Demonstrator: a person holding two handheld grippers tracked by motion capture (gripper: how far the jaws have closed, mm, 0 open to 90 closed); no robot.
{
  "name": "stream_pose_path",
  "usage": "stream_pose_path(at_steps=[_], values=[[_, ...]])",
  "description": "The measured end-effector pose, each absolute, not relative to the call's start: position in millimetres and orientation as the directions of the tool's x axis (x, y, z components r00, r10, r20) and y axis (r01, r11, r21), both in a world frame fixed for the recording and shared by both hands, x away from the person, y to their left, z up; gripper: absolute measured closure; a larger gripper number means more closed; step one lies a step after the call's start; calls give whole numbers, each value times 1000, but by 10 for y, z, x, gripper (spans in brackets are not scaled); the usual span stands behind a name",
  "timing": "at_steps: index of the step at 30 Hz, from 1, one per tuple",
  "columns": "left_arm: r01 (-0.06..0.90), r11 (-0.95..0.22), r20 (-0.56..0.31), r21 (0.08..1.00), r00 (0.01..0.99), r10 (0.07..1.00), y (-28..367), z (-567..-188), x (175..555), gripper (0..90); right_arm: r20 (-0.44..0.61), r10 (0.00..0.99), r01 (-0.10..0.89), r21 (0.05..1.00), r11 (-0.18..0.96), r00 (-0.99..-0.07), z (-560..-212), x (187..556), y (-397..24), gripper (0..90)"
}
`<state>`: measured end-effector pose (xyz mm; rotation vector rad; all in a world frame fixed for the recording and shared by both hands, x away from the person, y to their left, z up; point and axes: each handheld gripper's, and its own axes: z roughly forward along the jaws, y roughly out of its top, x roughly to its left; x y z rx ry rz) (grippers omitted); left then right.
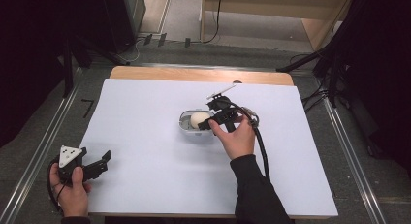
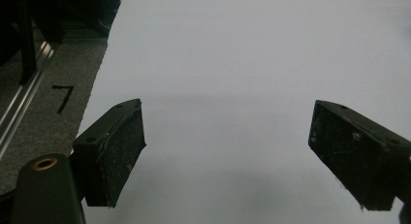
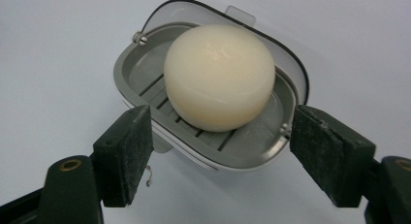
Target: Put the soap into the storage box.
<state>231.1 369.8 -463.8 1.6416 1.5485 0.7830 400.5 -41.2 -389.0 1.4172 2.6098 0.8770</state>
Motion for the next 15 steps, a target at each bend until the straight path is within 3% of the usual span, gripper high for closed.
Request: stream_pose_path(at_steps=[15], values=[[548,-3,-53,836,87,995,3696,-4638,2312,140,242,790,773,494,399,-563,-3932,3915,-696,243]])
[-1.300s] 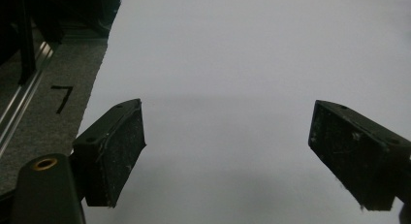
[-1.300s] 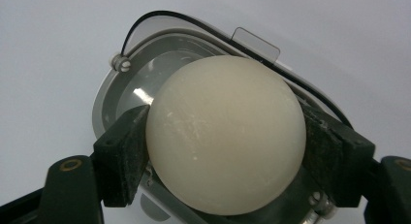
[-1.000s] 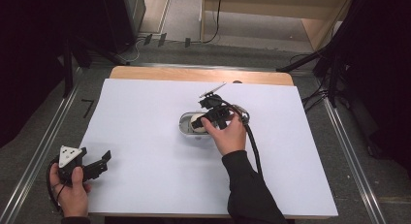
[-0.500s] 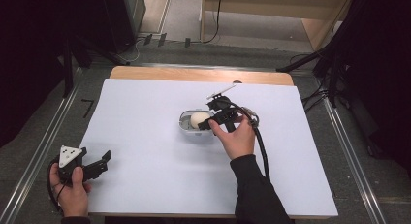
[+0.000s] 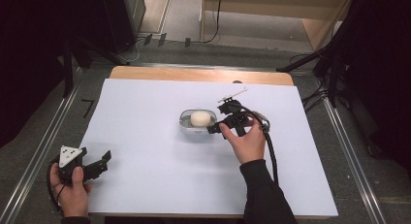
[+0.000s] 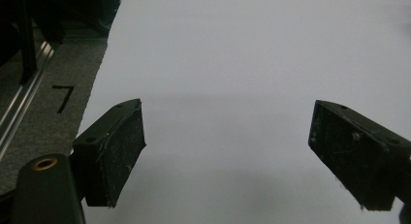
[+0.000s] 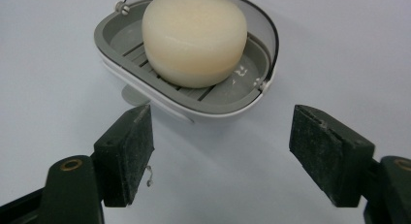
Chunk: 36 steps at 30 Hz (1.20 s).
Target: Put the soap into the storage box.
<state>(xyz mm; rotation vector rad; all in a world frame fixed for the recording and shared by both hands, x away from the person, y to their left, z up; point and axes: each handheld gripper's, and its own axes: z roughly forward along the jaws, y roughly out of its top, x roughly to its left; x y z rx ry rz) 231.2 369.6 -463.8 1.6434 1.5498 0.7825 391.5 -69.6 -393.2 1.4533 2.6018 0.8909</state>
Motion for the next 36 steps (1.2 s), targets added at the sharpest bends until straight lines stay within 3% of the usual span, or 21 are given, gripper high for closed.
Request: stream_pose_path(at_steps=[11,36], values=[[548,-4,-52,837,87,995,3695,-4637,2311,139,207,798,753,523,400,-566,-3952,3804,-893,133],[547,-10,-46,837,88,995,3693,-4637,2311,139,217,840,781,533,325,-497,-4110,3591,-1444,137]])
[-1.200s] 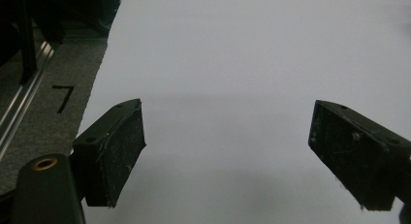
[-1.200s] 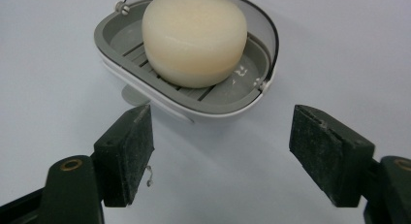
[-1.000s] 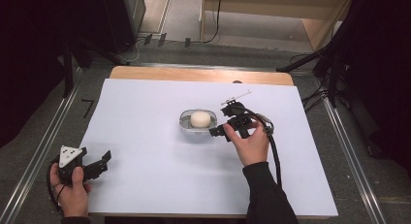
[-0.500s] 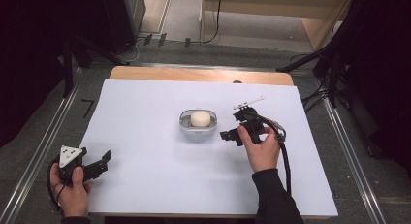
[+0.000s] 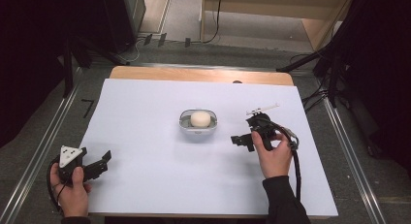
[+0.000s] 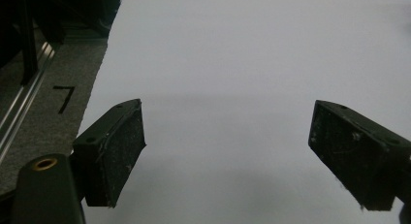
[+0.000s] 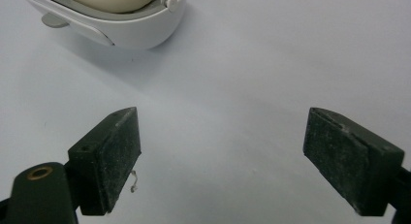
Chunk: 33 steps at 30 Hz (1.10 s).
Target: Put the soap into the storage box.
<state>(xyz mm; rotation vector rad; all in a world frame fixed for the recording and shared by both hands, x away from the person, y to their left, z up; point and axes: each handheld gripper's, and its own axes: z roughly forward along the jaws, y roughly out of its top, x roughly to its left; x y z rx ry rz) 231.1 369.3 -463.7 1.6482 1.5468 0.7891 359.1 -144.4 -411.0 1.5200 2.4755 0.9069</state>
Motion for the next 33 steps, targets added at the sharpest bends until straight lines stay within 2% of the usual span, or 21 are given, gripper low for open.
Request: stream_pose_path(at_steps=[23,33], values=[[547,-23,-31,837,89,996,3674,-4639,2312,139,245,862,797,549,254,-443,-4417,3339,-1971,137],[549,-36,-20,835,95,995,3665,-4638,2313,139,249,865,779,585,224,-435,-4507,3194,-2228,137]])
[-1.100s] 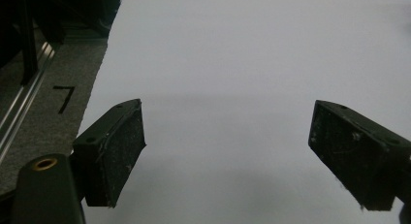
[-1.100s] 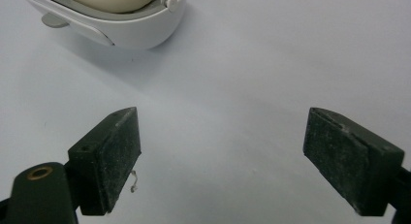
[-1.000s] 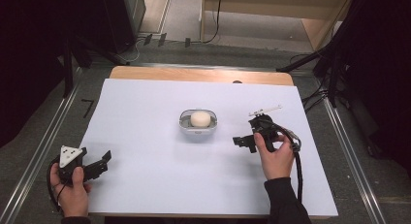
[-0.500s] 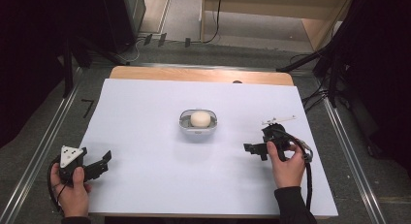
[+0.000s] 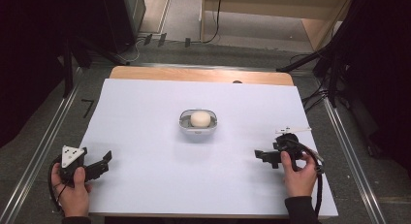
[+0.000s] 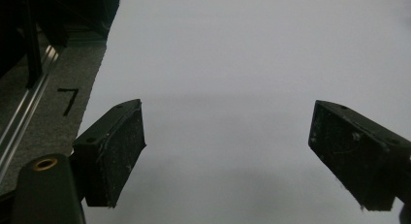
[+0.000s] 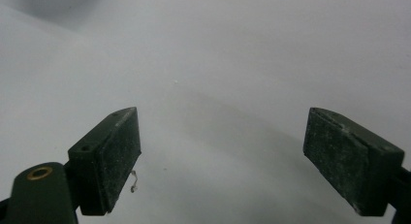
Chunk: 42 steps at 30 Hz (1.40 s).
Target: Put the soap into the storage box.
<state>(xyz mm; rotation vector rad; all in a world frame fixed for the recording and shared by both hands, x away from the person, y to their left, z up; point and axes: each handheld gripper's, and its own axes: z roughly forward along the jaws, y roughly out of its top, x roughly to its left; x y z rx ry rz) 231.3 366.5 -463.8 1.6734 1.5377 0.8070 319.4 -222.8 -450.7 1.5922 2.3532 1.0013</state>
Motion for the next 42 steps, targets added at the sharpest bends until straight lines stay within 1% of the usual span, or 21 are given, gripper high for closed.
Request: stream_pose_path(at_steps=[6,11,18,26,30,42], values=[[548,-40,-14,836,94,996,3657,-4640,2312,139,251,869,777,593,210,-427,-4589,3100,-2384,137],[548,-41,-13,836,94,995,3656,-4641,2313,139,248,873,773,602,202,-421,-4603,3056,-2456,137],[548,-43,-11,835,95,995,3653,-4640,2312,139,234,867,753,622,215,-441,-4633,2970,-2579,137],[548,-48,-7,835,97,995,3651,-4639,2311,139,215,882,741,642,195,-419,-4654,2870,-2768,137],[547,-48,-7,836,98,995,3650,-4639,2309,139,205,881,730,653,202,-427,-4667,2819,-2848,137],[545,-54,2,837,96,995,3640,-4641,2309,139,218,893,719,679,150,-393,-4658,2635,-3182,138]])
